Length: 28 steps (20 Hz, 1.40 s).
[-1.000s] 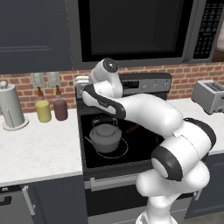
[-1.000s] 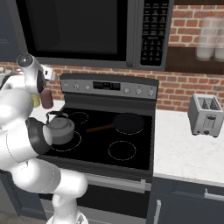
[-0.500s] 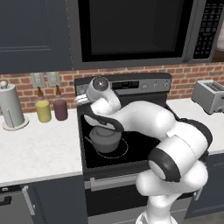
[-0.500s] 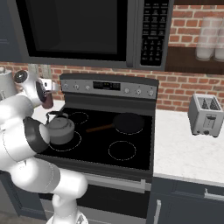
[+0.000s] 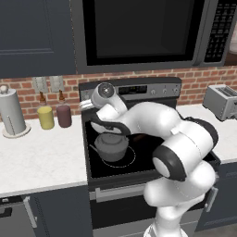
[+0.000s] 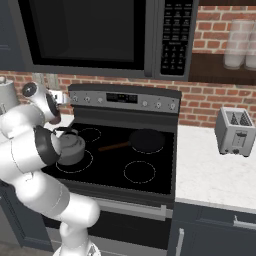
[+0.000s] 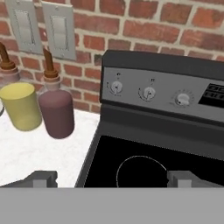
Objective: Pick the kettle from the counter and place it on a stove burner. Then turn the burner on.
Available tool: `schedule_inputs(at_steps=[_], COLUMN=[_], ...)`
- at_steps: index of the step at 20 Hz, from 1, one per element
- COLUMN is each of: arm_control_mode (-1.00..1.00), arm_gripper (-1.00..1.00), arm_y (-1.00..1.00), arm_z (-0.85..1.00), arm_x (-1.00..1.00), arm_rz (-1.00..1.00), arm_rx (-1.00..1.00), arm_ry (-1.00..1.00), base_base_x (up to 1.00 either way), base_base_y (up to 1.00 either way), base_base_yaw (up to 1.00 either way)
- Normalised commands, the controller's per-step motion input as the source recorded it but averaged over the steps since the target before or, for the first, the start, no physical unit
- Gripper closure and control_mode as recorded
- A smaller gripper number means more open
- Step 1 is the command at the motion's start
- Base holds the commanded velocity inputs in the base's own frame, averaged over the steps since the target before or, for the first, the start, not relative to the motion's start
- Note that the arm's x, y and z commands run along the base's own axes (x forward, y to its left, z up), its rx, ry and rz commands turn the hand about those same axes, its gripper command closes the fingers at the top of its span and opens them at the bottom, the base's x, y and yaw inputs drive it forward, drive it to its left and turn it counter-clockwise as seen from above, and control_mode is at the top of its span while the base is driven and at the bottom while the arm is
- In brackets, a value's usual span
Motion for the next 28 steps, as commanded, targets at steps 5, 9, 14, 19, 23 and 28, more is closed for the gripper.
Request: schedule_inputs(at_steps=[5,9,14,19,23,28], arm_control_mode=[-1.00,-1.00,-1.00,-1.00,-1.00,-1.00], arm_gripper=[-1.00,-1.00,-1.00,-1.00,-1.00,-1.00], arm_y=[0.00,0.00,0.00,0.00,0.00,0.08], arm_z=[0.00,0.00,-0.10,-0.16,-0.11,-0.10], arm_x=[0.36,0.28,0.34,0.36,0.40,0.38], arm_rz=[0.00,0.00,0.00,0.00,0.00,-0.03], arm_rx=[0.00,0.00,0.00,0.00,0.00,0.00], arm_ry=[0.00,0.00,0.00,0.00,0.00,0.00], base_base_x=[0.00,0.00,0.00,0.00,0.00,0.00], base_base_y=[0.00,0.00,0.00,0.00,0.00,0.00], base_base_yaw=[0.00,0.00,0.00,0.00,0.00,0.00])
